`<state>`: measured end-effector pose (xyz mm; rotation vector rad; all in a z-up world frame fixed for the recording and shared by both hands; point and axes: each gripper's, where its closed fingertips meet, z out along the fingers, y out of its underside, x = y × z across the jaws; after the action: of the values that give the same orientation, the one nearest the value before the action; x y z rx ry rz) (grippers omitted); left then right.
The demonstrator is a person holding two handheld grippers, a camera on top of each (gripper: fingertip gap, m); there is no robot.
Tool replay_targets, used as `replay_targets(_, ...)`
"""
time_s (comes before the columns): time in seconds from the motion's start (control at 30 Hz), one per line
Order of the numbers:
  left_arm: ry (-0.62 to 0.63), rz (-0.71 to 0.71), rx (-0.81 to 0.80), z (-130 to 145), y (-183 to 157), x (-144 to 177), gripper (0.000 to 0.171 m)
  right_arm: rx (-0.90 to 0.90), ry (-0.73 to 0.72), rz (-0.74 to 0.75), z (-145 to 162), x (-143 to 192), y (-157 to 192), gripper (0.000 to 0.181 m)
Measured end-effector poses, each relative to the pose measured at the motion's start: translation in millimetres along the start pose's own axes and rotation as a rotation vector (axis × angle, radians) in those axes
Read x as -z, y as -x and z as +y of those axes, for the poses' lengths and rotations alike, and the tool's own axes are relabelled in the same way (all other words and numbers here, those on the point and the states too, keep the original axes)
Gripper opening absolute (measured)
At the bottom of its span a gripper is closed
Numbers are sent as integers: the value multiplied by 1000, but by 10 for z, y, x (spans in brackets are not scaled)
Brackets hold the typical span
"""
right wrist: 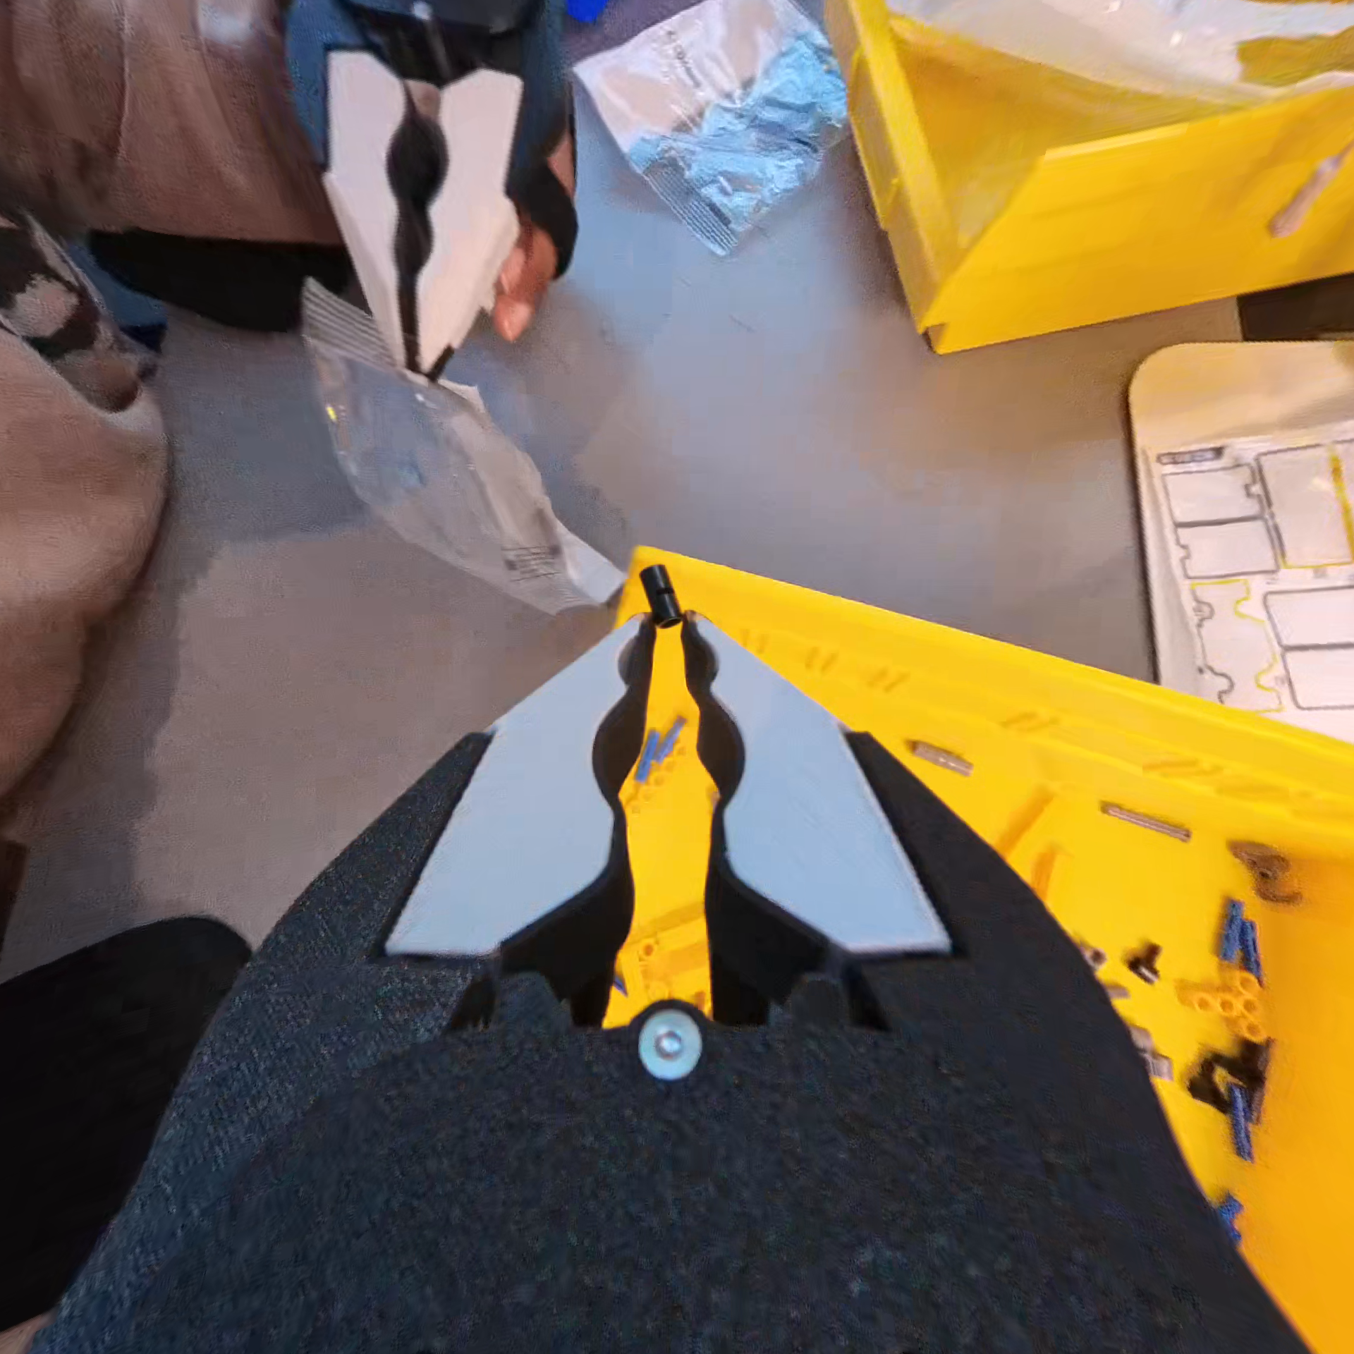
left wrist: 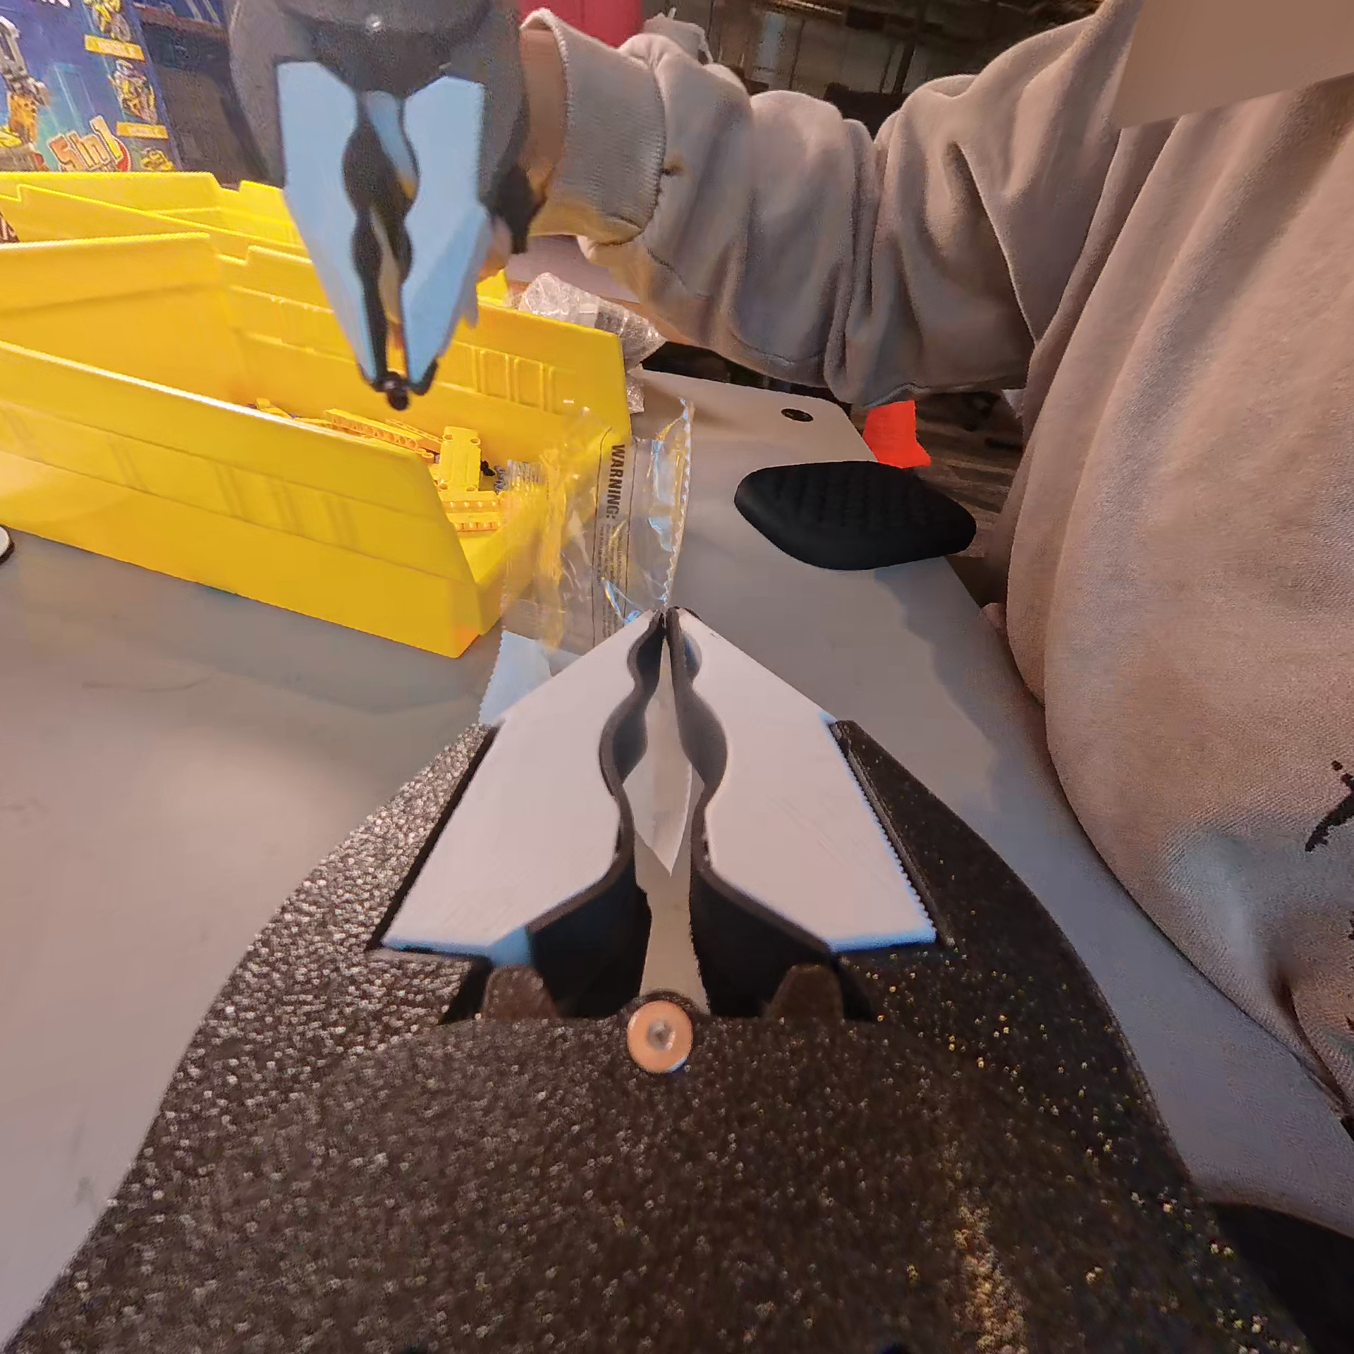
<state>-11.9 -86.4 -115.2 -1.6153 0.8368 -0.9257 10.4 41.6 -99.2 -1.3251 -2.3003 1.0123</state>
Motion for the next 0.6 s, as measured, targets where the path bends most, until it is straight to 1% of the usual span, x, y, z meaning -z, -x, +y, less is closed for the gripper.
replay_targets(0.03, 1, 0, 2, 5, 3, -2, 0, 36, 7, -10, -45, -18, 119, 6)
replay_targets(0.1, 3, 0, 2, 12, 3, -8, 0, 92, -30, -66, -179, -89, 375, 6)
replay_targets(0.17, 5, -3, 2, 18, 4, -10, 0, 132, -18, -122, -216, -199, 569, 6)
replay_targets(0.27, 5, -8, 3, 21, 12, -7, 0, 175, 3, -128, -249, -342, 662, 7)
replay_targets(0.3, 4, -9, 3, 18, 15, -4, 0, 183, 6, -123, -259, -362, 660, 14)
replay_targets(0.37, 4, -11, 2, 13, 18, 5, 0, 198, -5, -112, -289, -286, 621, 19)
replay_targets(0.43, 4, -11, -2, 5, 14, 11, 0, 171, -84, -103, -388, -76, 510, 19)
replay_targets(0.47, 2, -9, -4, -2, 8, 12, 0, 144, -95, -93, -375, 33, 414, 19)
replay_targets(0.5, 0, -6, -5, -9, 0, 11, 0, 112, -70, -54, -291, 112, 247, 19)
replay_targets(0.53, 0, -2, -6, -12, -6, 8, 0, 75, -16, 27, -144, 154, -3, 22)
replay_targets(0.57, 0, 1, -7, -12, -12, 2, 0, 34, 50, 124, 39, 160, -293, 24)
replay_targets(0.6, 2, 4, -6, -8, -18, -4, 0, -28, 121, 184, 246, 121, -526, 27)
